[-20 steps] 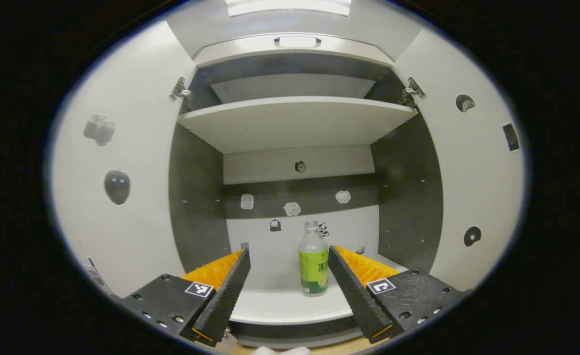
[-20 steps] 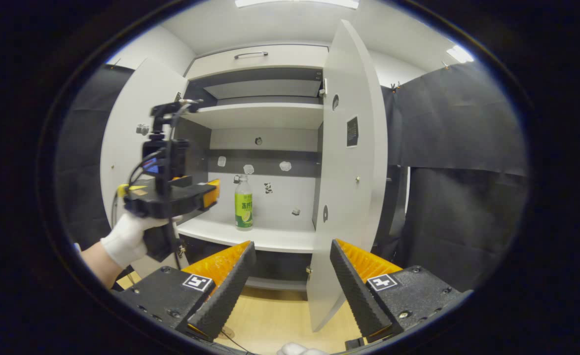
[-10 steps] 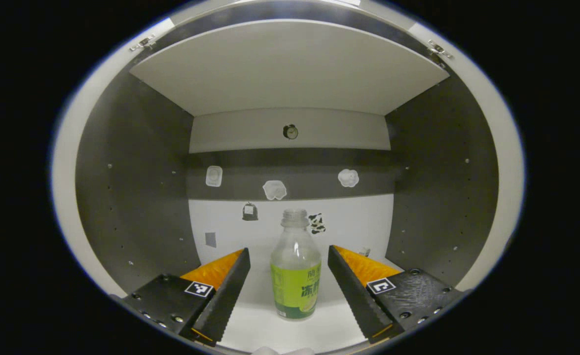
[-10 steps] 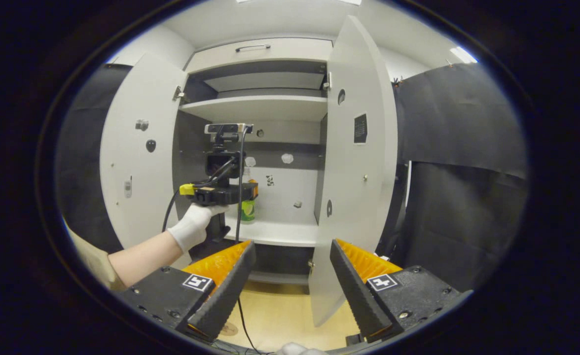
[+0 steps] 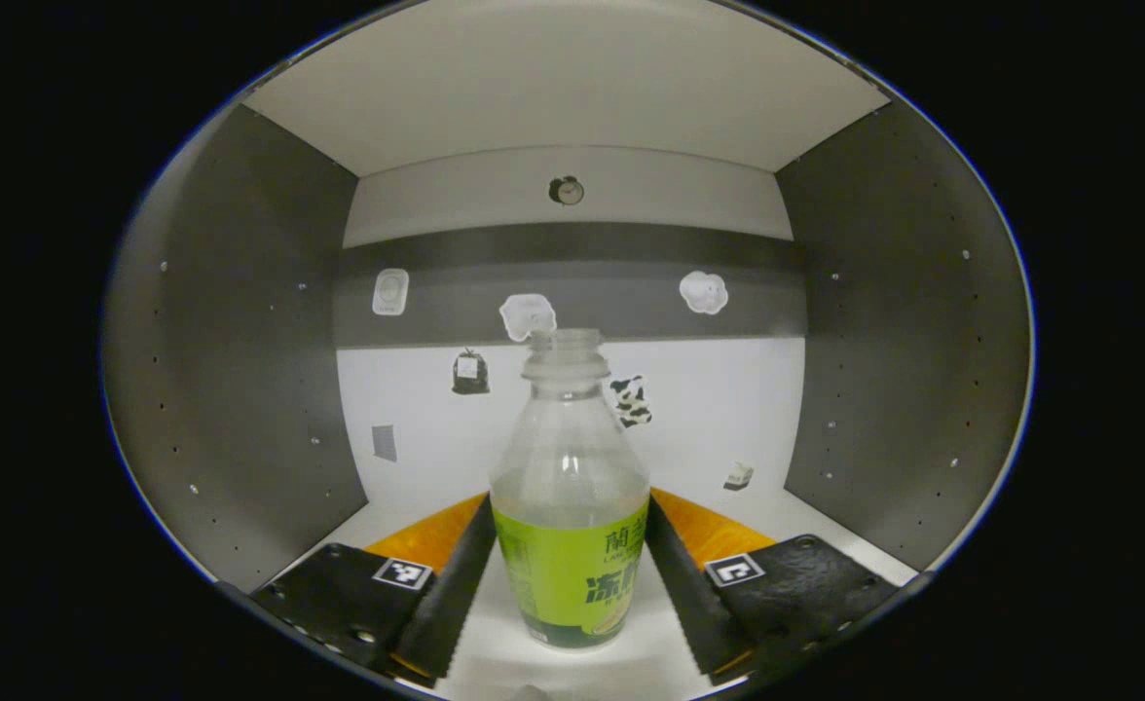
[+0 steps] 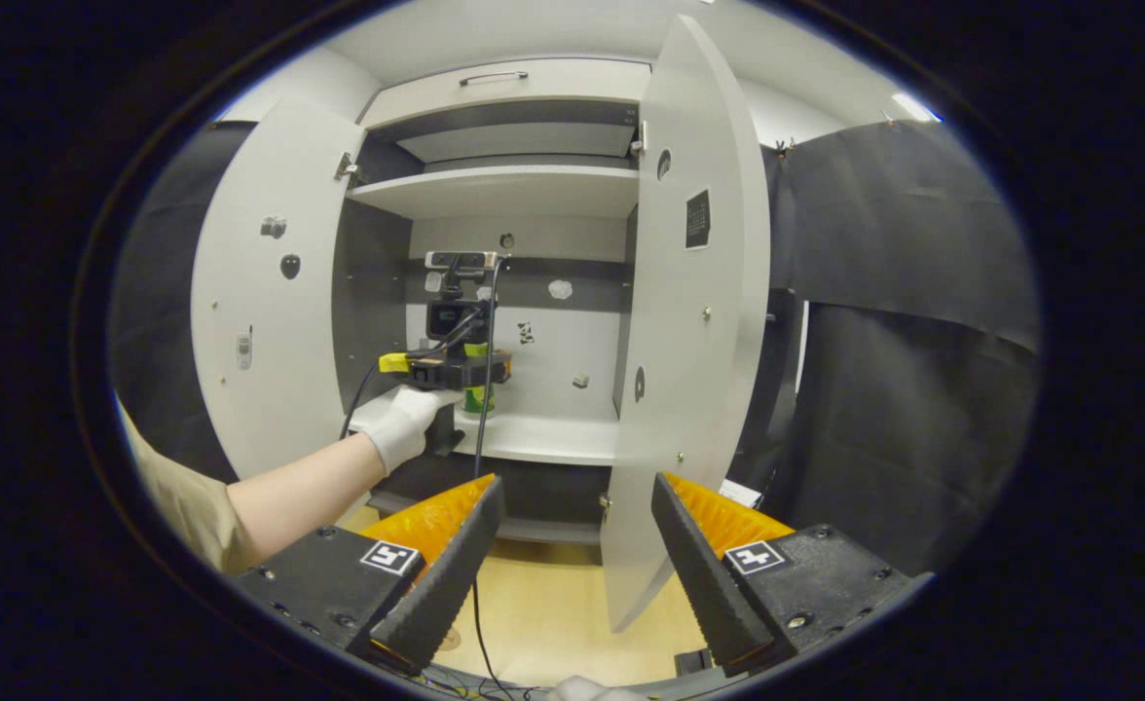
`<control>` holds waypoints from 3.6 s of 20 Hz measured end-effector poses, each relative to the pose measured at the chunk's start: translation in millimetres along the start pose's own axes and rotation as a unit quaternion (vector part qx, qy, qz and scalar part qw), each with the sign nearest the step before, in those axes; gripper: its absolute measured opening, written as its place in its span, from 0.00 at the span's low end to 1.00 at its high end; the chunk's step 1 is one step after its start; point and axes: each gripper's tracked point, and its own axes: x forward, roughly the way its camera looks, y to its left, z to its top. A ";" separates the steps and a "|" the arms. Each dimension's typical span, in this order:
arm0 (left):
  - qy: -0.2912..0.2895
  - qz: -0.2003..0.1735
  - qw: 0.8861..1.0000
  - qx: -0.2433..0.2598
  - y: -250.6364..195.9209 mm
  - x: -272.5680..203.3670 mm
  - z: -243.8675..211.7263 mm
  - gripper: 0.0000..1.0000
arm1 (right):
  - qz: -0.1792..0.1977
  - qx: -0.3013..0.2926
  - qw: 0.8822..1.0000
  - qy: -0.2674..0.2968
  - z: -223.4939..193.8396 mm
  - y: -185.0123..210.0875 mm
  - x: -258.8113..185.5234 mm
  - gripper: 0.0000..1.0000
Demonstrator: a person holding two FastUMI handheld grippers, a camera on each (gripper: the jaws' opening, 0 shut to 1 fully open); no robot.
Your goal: Grasp the bottle in the cabinet with the left hand and place it on the coaster, then close the right door with the right hand and the left door with the left hand.
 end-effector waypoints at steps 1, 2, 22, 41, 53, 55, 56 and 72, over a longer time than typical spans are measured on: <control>0.002 0.001 1.000 0.002 0.4 -0.5 1.6 0.86 | 0.001 -0.001 1.000 0.000 0.3 -0.5 -0.8 0.99; 0.001 -0.001 1.000 0.001 0.1 -5.5 2.5 0.80 | 0.000 -0.002 1.000 -0.004 1.2 -1.8 -1.9 0.99; -0.068 -0.039 0.997 0.013 31.7 -267.1 5.7 0.77 | 0.009 0.017 1.000 -0.005 -22.7 -13.8 -16.9 0.99; 0.005 -0.097 0.995 -0.027 -3.4 -381.0 -269.7 0.74 | 0.020 -0.004 0.998 0.055 -52.9 -15.3 -27.4 0.99; 0.009 -0.125 0.992 -0.001 -23.7 -390.1 -337.6 0.76 | 0.014 -0.010 0.997 0.074 -62.4 -26.0 -31.6 0.99; 0.011 -0.129 0.992 -0.001 -22.4 -388.8 -345.2 0.76 | 0.015 -0.012 0.997 0.077 -64.7 -24.6 -30.6 1.00; 0.015 -0.132 0.991 -0.001 -23.1 -390.0 -349.5 0.76 | 0.016 -0.014 0.997 0.079 -66.1 -23.5 -30.8 0.99; -0.034 -0.137 0.990 0.015 -14.8 -389.2 -278.9 0.97 | 0.020 -0.006 0.996 0.091 -84.2 -12.8 -34.5 0.99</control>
